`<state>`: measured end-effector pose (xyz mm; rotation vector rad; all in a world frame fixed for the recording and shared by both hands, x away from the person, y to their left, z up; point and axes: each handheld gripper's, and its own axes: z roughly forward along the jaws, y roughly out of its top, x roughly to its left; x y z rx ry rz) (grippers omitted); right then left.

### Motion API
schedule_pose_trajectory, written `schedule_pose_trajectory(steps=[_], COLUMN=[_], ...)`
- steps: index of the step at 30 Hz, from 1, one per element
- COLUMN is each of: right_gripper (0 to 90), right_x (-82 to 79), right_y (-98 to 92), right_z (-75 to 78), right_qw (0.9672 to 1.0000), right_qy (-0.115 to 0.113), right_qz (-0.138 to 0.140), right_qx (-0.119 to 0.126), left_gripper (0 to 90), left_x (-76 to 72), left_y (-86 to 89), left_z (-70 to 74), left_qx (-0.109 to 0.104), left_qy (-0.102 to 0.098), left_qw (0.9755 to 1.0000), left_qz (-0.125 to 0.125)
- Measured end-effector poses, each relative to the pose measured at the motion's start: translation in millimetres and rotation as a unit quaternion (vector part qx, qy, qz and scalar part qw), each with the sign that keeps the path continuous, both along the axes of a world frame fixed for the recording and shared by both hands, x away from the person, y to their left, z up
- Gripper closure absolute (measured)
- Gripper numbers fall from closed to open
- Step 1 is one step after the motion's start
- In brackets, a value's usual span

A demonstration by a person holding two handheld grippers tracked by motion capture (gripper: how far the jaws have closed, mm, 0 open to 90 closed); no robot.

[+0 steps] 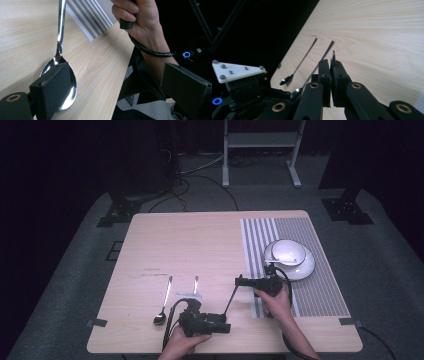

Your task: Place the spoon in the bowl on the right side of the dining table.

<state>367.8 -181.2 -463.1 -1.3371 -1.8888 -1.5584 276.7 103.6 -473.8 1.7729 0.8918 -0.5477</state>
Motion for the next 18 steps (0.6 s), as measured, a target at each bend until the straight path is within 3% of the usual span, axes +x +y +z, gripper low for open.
schedule_pose_trajectory(steps=[2, 18], right_gripper=[88.7, 88.9], right_x=[1.0, 8.9], right_y=[-0.5, -11.1], right_z=[2.7, 20.1], right_qw=[0.9999, 0.9998], right_qy=[0.006, 0.004], right_qz=[0.001, -0.019], right_qx=[0.011, 0.011], left_gripper=[7.5, 7.5], left_x=[-0.6, -0.1], left_y=[0.7, 7.4], left_z=[1.0, 6.1], left_qx=[-0.002, -0.009], left_qy=[0.002, -0.007], left_qw=[1.0, 0.9999], left_qz=[0.001, 0.008])
